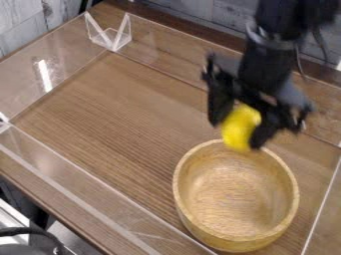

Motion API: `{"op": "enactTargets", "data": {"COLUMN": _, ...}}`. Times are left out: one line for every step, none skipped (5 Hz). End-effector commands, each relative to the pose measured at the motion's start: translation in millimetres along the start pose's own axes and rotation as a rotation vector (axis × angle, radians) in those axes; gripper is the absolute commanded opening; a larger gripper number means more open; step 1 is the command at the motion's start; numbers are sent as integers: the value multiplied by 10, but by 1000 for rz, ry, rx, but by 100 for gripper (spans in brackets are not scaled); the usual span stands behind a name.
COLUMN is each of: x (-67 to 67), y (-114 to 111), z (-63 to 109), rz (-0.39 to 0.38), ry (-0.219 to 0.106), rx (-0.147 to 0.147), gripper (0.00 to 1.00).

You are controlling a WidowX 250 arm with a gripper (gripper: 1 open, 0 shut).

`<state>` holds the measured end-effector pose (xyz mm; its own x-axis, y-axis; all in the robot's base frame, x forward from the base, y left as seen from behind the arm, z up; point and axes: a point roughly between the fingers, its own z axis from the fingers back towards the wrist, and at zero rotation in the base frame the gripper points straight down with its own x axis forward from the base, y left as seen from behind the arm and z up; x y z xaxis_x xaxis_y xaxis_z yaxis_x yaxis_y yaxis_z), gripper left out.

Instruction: Remove the lemon from inside the brown bowl and put it on the table

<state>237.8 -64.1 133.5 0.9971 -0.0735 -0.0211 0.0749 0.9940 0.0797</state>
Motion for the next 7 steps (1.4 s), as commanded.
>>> {"op": "enactTargets", "data": {"x": 203, "y": 391, "z": 311, "rz": 84, "ry": -92, "rx": -2, "gripper": 0}}
{"op": "enactTargets", "data": {"x": 252, "y": 596, "z": 371, "rz": 178, "ry": -97, "rx": 4, "gripper": 0}}
{"op": "enactTargets", "data": {"x": 225, "y": 700, "z": 300, "rz": 193, "ry": -107, "rx": 1, "gripper": 0}}
{"op": "enactTargets", "data": {"x": 230, "y": 696, "z": 231, "rz": 199, "ry": -106, "rx": 0, "gripper": 0}}
{"op": "enactTargets", "data": {"x": 252, "y": 658, "z": 133, "rz": 200, "ry": -103, "rx": 3, "gripper": 0}}
{"op": "enactTargets", "data": {"x": 289, "y": 617, "z": 29, "rz": 207, "ry": -99, "rx": 8, "gripper": 0}}
{"op": "enactTargets", "data": {"x": 291, "y": 587, "z": -51, "rz": 212, "ry": -93, "rx": 11, "gripper": 0}}
